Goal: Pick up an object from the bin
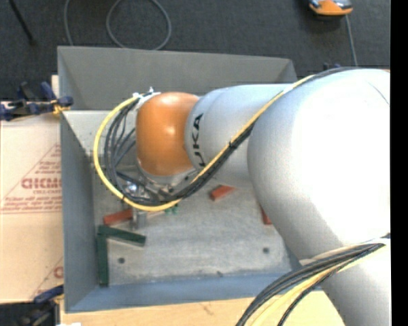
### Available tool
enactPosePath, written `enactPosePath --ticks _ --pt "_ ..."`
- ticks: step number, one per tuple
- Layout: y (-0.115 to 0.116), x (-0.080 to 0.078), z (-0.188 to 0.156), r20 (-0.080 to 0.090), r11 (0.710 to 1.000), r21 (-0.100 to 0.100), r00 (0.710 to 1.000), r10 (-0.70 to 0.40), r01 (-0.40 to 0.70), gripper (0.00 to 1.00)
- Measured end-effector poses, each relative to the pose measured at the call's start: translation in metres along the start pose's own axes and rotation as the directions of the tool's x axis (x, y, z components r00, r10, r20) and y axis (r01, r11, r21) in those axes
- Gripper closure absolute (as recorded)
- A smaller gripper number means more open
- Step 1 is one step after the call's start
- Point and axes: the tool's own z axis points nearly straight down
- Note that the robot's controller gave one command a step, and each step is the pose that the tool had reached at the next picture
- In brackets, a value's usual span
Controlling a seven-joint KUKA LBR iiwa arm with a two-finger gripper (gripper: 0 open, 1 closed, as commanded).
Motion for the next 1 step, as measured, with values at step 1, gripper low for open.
enactPosePath --ticks 1 --pt "0.0014 0.0115 -0.1481 0.007 1.0 0.001 1.0 -0.006 0.006 1.0"
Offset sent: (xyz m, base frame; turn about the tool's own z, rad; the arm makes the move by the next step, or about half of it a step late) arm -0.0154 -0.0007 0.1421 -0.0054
